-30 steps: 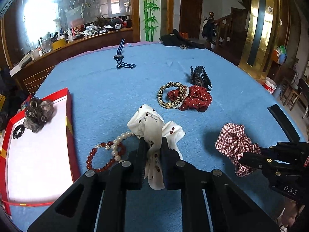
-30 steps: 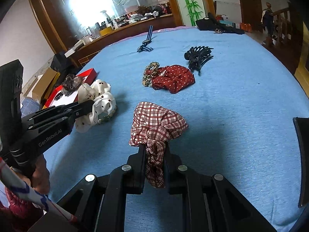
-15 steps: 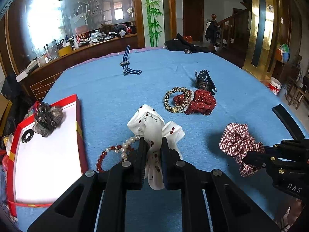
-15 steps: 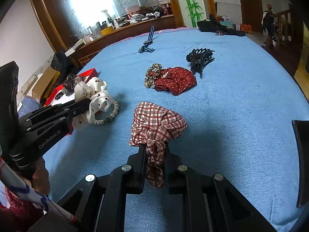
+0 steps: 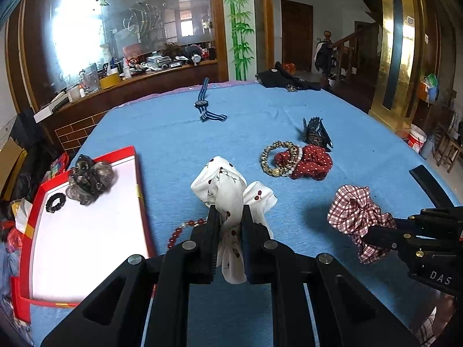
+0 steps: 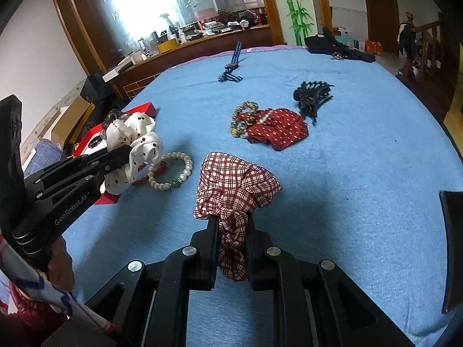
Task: Organize jewelry
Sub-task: 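Carry both scrunchies into the red box and open both tools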
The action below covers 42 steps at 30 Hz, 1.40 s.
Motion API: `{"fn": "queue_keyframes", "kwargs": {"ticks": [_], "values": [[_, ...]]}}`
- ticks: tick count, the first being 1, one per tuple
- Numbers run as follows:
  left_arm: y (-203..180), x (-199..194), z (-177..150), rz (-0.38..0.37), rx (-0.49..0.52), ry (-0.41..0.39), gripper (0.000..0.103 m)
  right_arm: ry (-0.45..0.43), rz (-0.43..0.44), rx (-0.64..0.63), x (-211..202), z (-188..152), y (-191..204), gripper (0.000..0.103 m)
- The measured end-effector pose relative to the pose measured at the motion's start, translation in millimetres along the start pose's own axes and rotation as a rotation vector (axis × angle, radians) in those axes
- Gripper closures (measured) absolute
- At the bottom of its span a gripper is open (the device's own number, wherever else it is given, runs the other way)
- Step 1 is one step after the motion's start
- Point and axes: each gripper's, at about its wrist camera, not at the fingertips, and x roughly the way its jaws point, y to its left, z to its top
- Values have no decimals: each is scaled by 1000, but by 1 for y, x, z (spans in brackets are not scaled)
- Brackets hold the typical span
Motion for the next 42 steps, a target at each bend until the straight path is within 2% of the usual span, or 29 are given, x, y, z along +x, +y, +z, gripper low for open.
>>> {"fn": "queue_keyframes", "kwargs": {"ticks": [13,29,36,42], "values": [[55,-23,-3,62,-86,-39,90,8,50,-103,8,23,57,87],[139,-37,-15,153,-183,-35,90,40,126,-228,35,54,135,86],[198,-35,-25,203,-250,12,90,54,167,-275,48,70,170,86],[239,-13,-27,199,-314,82,90,106,186,-283,82,86,199,86]]}}
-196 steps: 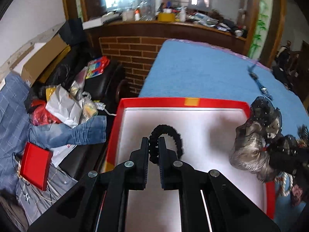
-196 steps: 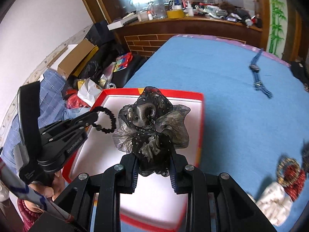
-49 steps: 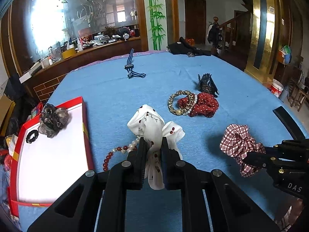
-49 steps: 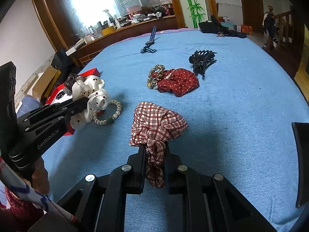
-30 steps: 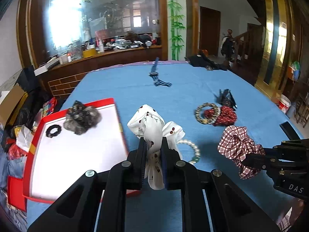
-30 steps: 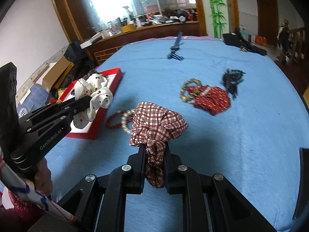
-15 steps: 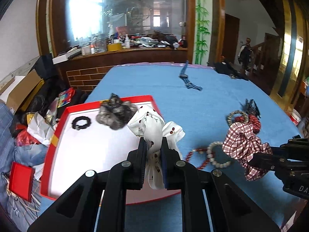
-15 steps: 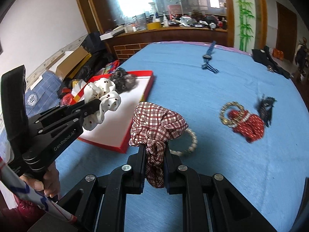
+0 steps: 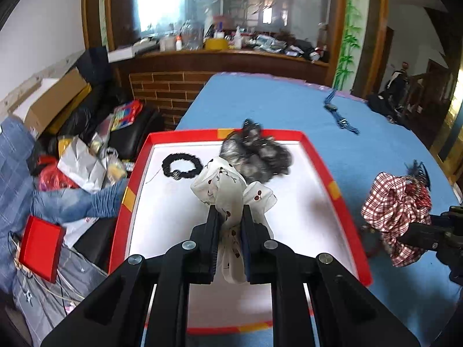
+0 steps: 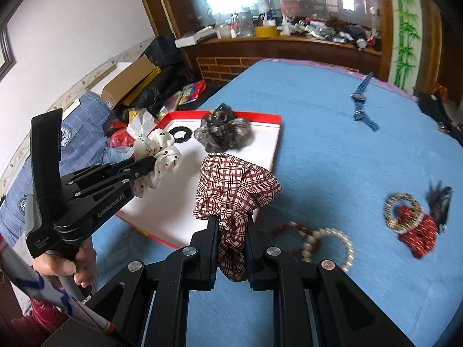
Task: Organize jewelry
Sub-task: 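Carry both scrunchies into the red box and open both tools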
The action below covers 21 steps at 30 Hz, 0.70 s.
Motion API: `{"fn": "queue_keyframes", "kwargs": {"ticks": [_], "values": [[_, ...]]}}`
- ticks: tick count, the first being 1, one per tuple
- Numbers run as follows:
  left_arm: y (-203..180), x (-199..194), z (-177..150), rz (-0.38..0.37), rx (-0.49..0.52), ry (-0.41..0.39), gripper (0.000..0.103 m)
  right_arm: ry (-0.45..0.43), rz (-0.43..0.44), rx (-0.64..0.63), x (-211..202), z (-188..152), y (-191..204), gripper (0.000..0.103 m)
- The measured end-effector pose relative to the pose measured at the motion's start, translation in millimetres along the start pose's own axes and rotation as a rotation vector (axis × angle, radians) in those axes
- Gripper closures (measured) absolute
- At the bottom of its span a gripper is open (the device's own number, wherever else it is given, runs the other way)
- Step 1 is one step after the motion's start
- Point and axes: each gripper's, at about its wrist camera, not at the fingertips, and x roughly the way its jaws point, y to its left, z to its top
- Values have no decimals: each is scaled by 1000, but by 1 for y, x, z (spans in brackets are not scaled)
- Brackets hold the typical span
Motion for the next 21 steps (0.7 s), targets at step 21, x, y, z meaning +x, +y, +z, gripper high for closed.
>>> {"fn": "queue_keyframes", "kwargs": {"ticks": [21], "values": [[21,73,27,-1,-60,133,90,108,-52,106,109,55,-13,86]]}}
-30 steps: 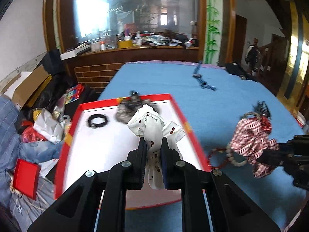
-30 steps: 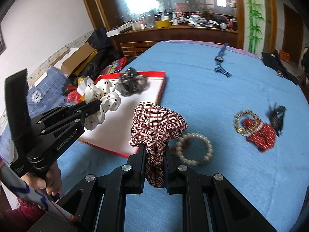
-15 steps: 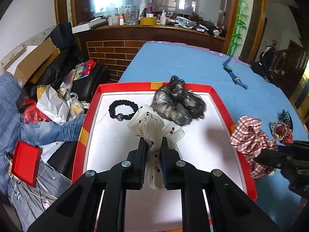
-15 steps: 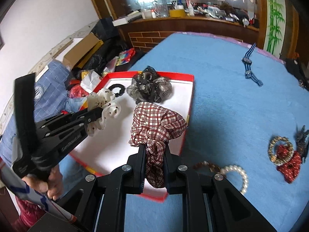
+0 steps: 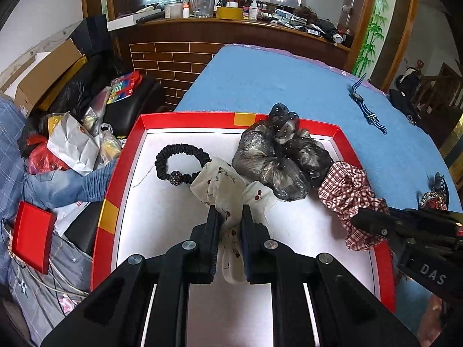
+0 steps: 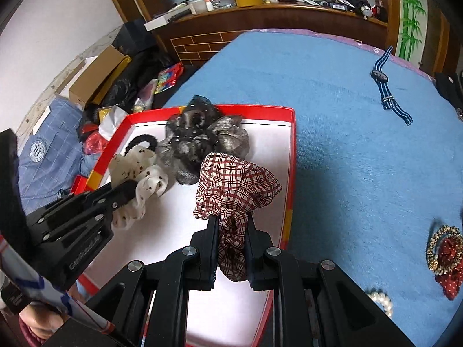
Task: Organize jewelry
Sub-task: 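Carry both scrunchies into the red box and open both tools, then withdraw both tools from the box toward the remaining jewelry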
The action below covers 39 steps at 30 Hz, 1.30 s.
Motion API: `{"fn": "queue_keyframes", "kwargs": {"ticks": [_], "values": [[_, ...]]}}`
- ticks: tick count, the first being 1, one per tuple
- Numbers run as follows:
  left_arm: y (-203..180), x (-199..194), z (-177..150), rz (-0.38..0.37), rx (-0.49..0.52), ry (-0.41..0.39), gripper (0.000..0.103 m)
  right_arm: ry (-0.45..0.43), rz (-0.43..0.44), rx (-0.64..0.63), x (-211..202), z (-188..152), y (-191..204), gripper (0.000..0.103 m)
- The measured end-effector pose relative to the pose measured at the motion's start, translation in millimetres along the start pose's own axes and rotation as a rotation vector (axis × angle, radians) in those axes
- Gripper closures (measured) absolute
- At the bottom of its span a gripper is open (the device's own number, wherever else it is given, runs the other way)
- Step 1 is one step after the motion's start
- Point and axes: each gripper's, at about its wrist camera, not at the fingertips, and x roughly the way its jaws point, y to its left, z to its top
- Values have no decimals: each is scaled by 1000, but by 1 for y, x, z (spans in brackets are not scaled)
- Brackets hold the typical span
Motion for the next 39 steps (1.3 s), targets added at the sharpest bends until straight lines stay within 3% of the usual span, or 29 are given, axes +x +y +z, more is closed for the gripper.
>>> {"fn": "queue_keyframes", "kwargs": {"ticks": [6,10,17,26,39], "values": [[-1,7,3,-6,-11,8,90,4,11,35,14,7,-4,85],[-1,4,3,-3,-10,-8,81,6,7,35,15,8,-6,73],[1,-5,5,-11,-20,-23,81,-15,31,39,1,5,-10,58],[-10,-27,6,-10,-6,-55,81,-63,80,38,-32,-5,-14,58],[-64,-46,0,-32,79,-72,77,-85,120,98,-63,-32,-49,58]]}}
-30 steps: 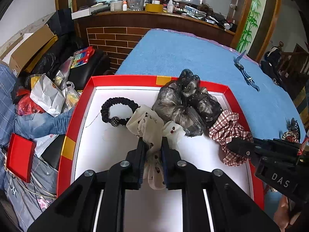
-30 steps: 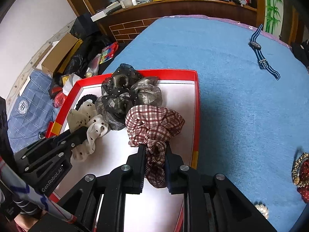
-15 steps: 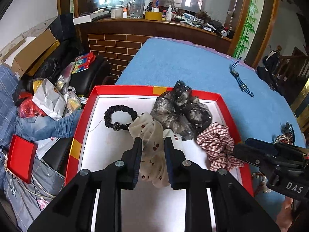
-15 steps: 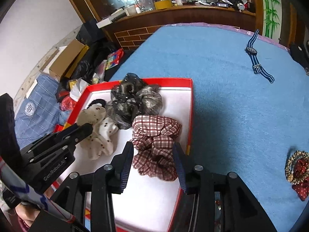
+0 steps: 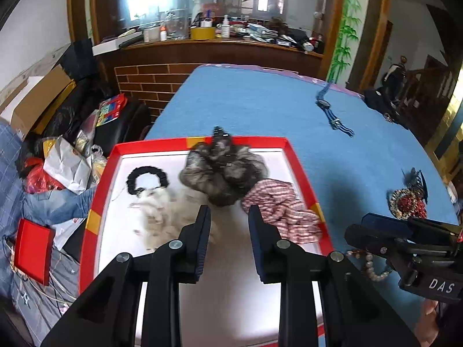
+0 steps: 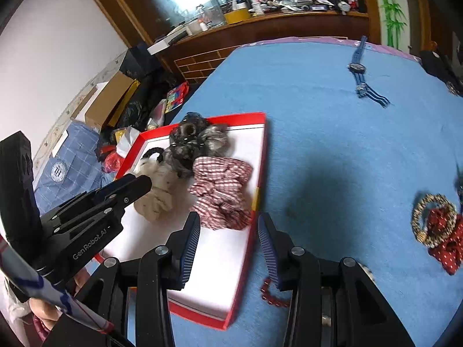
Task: Organize jewelry
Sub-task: 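Withdraw both tools from the box toward the remaining jewelry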
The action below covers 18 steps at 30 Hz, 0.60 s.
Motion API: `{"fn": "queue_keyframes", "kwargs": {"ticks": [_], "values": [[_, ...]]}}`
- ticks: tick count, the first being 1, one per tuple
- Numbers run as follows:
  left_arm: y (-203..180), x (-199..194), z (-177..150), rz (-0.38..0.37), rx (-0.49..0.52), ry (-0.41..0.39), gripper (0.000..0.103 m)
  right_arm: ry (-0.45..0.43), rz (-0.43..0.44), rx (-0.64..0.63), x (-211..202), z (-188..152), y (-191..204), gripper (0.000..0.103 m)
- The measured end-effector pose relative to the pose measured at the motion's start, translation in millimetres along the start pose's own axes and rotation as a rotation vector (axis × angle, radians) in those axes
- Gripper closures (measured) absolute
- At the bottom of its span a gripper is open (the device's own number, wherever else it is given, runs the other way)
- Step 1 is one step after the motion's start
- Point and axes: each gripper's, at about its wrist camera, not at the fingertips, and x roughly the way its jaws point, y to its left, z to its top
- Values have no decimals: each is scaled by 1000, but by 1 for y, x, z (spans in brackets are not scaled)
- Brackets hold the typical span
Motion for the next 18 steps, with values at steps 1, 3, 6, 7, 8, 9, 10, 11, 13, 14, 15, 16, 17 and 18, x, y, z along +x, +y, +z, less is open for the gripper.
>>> {"fn": "queue_keyframes", "kwargs": {"ticks": [1,3,6,7,8,9,10,11,13,14,15,16,17,18], "values": [[-6,-1,0,-4,9,0,77,-2,4,6,-3,0,-4,58],[-15,-3,-1,-10,25,0,77,-10,4,18,-10,-2,-13,58],[-29,-5,-2,-17,50,3,77,-24,4,34,-23,-5,-27,58],[-35,-5,-2,-21,58,5,76,-29,4,41,-27,-6,-31,58],[-41,-5,-3,-26,66,8,76,-34,3,49,-31,-7,-37,58],[-46,-4,-3,-31,74,11,76,-37,2,57,-35,-8,-43,58],[-51,-4,-4,-36,84,15,76,-40,2,62,-38,-9,-48,58],[-57,-3,-5,-41,94,19,75,-46,1,71,-42,-10,-54,58],[-70,-2,-8,-60,116,32,75,-56,-4,88,-49,-12,-66,58],[-75,-1,-9,-70,126,39,75,-60,-4,100,-53,-13,-73,58],[-82,0,-11,-83,137,46,75,-67,-4,111,-57,-14,-80,58],[-90,1,-14,-102,154,56,75,-73,-5,118,-60,-15,-86,58],[-97,2,-16,-116,166,66,75,-81,-10,127,-64,-16,-92,58],[-104,4,-18,-136,175,78,75,-88,-17,137,-68,-17,-100,58]]}}
